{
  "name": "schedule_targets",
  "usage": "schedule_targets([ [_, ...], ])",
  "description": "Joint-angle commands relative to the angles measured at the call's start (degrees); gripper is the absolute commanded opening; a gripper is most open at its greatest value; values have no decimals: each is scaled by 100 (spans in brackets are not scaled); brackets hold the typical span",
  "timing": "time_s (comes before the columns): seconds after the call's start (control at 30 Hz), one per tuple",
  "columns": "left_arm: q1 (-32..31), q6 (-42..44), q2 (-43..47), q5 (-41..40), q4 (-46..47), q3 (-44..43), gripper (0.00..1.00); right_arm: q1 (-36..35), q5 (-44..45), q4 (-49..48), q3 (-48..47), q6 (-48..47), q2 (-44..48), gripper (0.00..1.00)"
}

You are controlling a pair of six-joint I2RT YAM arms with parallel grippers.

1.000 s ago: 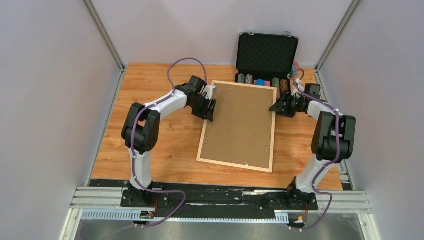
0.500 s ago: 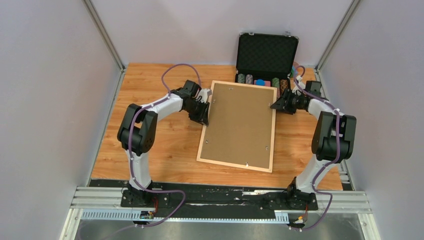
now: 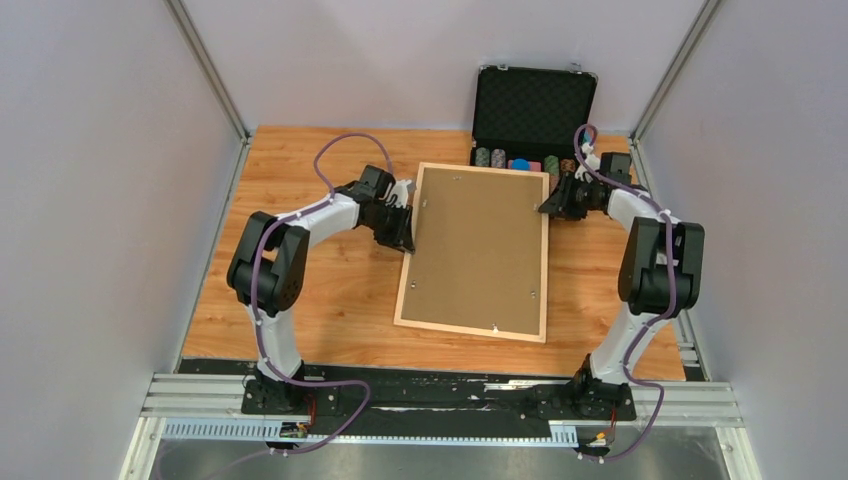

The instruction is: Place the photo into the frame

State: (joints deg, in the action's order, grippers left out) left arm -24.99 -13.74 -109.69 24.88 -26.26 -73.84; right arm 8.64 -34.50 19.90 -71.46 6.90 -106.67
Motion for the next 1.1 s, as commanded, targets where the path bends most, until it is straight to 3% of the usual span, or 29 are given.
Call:
schedule_targets([
  [0.0, -77, -85, 253, 570, -127, 248, 10, -254, 66, -36, -315, -191, -119, 33],
  [0.13, -84, -149, 377, 658, -15, 397, 0, -368, 326, -20, -451, -292, -133, 47],
  [0.27, -85, -143, 446, 650, -3, 362, 0, -557, 714, 47, -639, -441, -189, 58],
  [0.6, -97, -112, 510, 626, 53, 365, 0, -840, 1750, 166, -863, -662, -283, 54],
  [1.07, -137, -79, 539, 640, 43, 318, 0, -1102, 2295, 176, -867, -920, -343, 47],
])
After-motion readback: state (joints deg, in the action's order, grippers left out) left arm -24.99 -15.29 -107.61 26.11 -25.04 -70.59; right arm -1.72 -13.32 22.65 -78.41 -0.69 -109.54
